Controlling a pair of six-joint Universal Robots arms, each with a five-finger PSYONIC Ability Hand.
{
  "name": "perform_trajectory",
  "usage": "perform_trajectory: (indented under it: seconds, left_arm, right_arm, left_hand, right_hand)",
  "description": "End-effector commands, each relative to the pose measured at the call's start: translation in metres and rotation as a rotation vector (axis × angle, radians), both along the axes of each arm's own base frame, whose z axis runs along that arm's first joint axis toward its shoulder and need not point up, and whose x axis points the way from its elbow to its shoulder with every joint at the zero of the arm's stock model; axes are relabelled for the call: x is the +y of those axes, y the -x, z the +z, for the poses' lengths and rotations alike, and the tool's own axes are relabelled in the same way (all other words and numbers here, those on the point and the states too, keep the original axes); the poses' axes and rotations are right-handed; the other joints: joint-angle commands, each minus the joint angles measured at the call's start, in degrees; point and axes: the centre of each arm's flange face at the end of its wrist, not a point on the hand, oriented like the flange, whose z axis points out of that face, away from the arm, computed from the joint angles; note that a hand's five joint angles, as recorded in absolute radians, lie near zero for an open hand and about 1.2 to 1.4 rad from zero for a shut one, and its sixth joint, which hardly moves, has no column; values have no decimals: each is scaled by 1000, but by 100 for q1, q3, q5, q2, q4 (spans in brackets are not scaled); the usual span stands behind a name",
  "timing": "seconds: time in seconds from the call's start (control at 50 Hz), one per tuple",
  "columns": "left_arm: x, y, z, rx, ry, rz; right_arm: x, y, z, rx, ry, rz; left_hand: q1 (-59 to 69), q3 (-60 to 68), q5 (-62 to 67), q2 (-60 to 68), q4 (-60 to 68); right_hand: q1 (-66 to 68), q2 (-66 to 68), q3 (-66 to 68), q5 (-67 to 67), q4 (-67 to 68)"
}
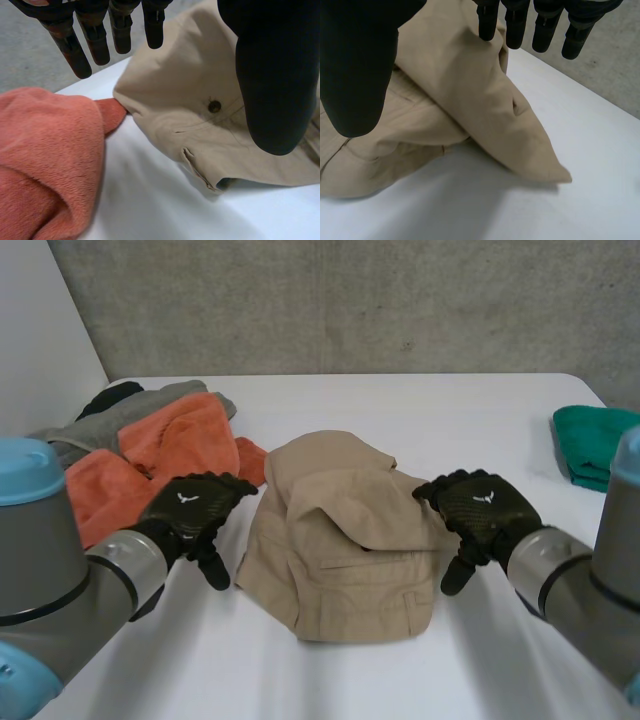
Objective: Fold the laundry.
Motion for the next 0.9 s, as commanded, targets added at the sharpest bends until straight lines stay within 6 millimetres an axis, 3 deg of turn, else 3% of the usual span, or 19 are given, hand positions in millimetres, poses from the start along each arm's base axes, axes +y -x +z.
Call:
perform_trajectory:
  seconds: [0.02,0.22,0.44,0.56,0.7,0.76,0.82,0.9]
  left_arm:
    - [-11,13,-21,-53,8,-96]
    - [-16,16,-48,-149,-17,-102]
    - [-33,22,-59,-146,44,-66]
    - [-32,29,-66,-141,31,-84]
    - [-32,35,-68,-127,31,-92]
    - [-40,36,-61,-123,62,-74]
    - [-61,29,-34,-98,146,5]
    - [-91,20,33,-5,328,137]
  right_arm:
    - [9,7,-14,-86,17,-70]
    - [2,4,-30,-93,-26,-83]
    - [1,6,-35,-74,-21,-85]
    - [-2,10,-35,-70,-11,-98]
    - [-7,14,-31,-66,8,-114]
    - [-10,17,-26,-72,24,-121]
    - [-14,20,-22,-76,38,-132]
    - [-20,23,-13,-88,61,-144]
  left_hand:
    - [-175,-219,-315,-194,-171]
    - [47,3,-93,28,51]
    - [1846,1802,1706,1827,1850]
    - [5071,5027,4931,5052,5075]
    - [6825,6781,6685,6806,6829]
    - [6825,6781,6685,6806,6829]
    - [6825,6781,6685,6806,6829]
    - [6825,6781,6685,6806,6829]
  right_hand:
    - [-285,-184,-184,-271,-182]
    - [-285,-184,-184,-271,-182]
    - [-285,-184,-184,-271,-182]
    - [-285,-184,-184,-271,-182]
    - [-285,-184,-184,-271,-182]
    - [-285,-184,-184,-271,-182]
    - [-285,-184,-184,-271,-182]
    - [-285,-184,-184,-271,-182]
